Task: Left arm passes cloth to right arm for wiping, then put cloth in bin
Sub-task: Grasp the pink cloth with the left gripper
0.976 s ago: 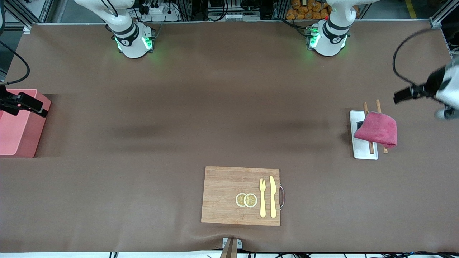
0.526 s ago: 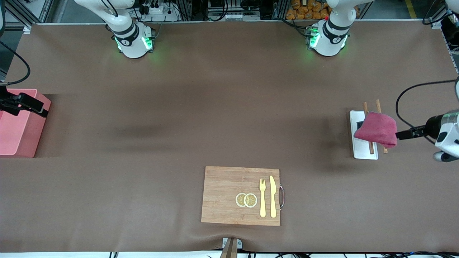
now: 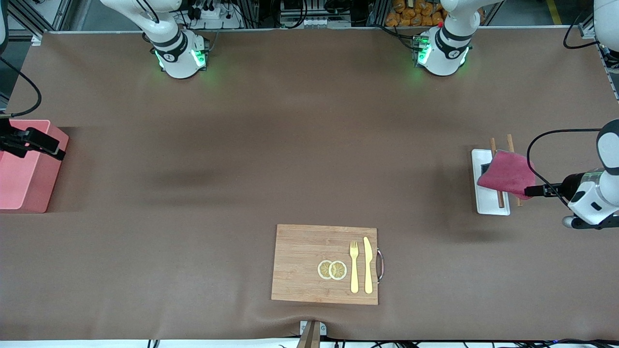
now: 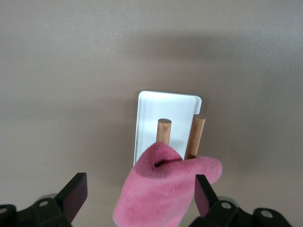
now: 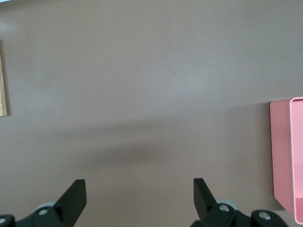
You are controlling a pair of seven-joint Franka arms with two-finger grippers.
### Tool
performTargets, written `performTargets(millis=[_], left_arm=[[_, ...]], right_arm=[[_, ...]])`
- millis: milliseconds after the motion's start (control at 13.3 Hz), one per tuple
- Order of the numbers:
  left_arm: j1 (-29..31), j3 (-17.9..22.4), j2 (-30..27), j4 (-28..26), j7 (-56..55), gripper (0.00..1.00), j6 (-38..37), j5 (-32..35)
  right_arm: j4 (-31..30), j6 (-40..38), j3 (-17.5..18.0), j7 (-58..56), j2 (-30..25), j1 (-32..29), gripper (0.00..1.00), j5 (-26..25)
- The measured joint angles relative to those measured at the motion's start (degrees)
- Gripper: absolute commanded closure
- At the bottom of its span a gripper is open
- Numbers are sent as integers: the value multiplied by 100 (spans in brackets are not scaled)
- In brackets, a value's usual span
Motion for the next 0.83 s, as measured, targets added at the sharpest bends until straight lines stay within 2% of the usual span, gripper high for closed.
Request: performTargets(millis=[375,451,676,826], left_arm=[[-2,-29,143,-18,580,0,0,0],[-2,-29,163,-22,623,20,0,0],[-2,-30,200,-37,777,59,-7,0],[-2,-30,201,-47,811,98,-10,0]], right_arm=[[0,8,-21,0,0,-23,0,0],[0,8,-23,0,0,-23,0,0],[8,20,-39,0,0,-25,0,-5],[26,26,-49,0,0,-27,0,-5]])
